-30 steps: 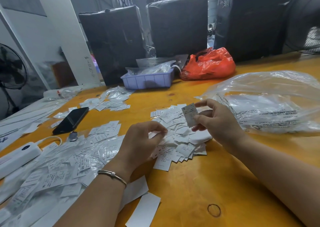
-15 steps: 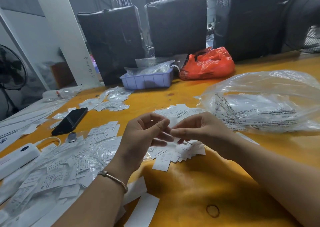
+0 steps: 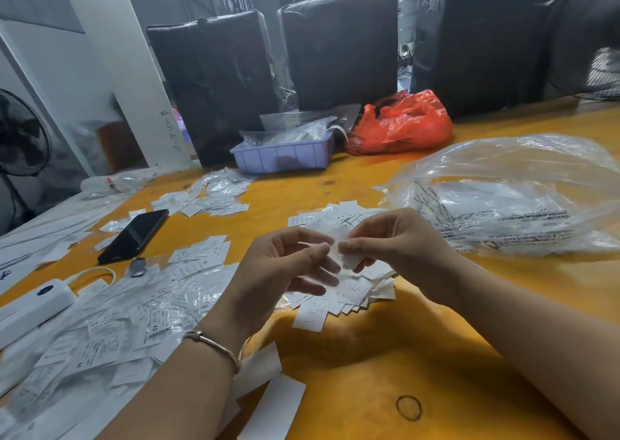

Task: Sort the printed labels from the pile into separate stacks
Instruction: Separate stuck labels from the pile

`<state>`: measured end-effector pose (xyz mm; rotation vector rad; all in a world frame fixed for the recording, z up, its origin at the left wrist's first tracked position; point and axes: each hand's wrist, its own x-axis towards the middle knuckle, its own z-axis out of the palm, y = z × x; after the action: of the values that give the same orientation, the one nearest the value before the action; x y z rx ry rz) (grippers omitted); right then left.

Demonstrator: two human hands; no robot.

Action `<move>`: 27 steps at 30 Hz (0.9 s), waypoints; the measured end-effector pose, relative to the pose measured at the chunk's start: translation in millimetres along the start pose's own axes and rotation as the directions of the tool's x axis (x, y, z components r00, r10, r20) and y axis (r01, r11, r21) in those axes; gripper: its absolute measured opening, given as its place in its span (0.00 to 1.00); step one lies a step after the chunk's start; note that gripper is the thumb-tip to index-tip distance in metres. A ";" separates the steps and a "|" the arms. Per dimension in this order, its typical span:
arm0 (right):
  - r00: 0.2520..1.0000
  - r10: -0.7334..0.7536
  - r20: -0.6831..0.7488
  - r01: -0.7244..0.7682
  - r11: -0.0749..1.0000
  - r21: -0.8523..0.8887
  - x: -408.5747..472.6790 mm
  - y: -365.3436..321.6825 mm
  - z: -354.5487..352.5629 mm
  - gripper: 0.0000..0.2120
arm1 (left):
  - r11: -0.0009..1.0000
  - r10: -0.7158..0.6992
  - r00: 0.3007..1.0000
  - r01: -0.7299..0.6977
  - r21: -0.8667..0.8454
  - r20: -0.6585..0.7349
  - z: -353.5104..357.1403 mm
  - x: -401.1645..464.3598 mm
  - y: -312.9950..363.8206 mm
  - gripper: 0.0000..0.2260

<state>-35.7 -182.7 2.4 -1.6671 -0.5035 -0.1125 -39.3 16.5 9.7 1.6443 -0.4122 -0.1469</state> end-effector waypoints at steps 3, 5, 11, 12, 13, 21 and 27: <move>1.000 0.000 0.001 0.000 1.000 -0.003 -0.5 -1.4 1.2 0.05 | 0.999 0.016 1.000 -0.016 0.046 -0.008 0.6 0.2 -0.2 0.11; 1.000 -0.008 0.004 0.008 1.000 -0.002 -0.9 -2.2 1.9 0.10 | 0.997 0.033 0.999 -0.033 0.075 0.000 1.2 -0.2 -0.4 0.12; 0.999 -0.028 -0.026 0.027 0.999 -0.018 1.0 -1.2 0.7 0.08 | 0.992 0.056 0.998 -0.055 0.115 -0.001 2.7 1.0 -1.7 0.15; 0.999 -0.030 -0.029 0.030 0.999 -0.013 1.3 -1.0 0.6 0.06 | 0.989 0.062 0.998 -0.061 0.136 -0.002 3.0 1.5 -2.3 0.15; 0.999 -0.032 -0.027 0.032 0.999 -0.004 1.2 -1.2 0.7 0.05 | 0.985 0.070 0.998 -0.069 0.157 -0.003 3.2 2.0 -3.2 0.15; 0.999 0.029 0.031 -0.026 0.996 -0.089 0.1 -3.2 0.3 0.19 | 0.993 0.117 0.989 -0.115 0.025 -0.087 -1.3 3.7 -4.2 0.08; 0.997 0.033 0.070 -0.028 0.997 -0.076 -1.4 -3.3 4.5 0.17 | 0.996 0.093 0.991 -0.092 0.009 -0.092 -1.9 2.7 -3.7 0.05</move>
<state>-39.2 -178.4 4.2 -1.7565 -0.5331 -0.0500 -35.5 17.6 6.7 1.6265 -0.4172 -0.0004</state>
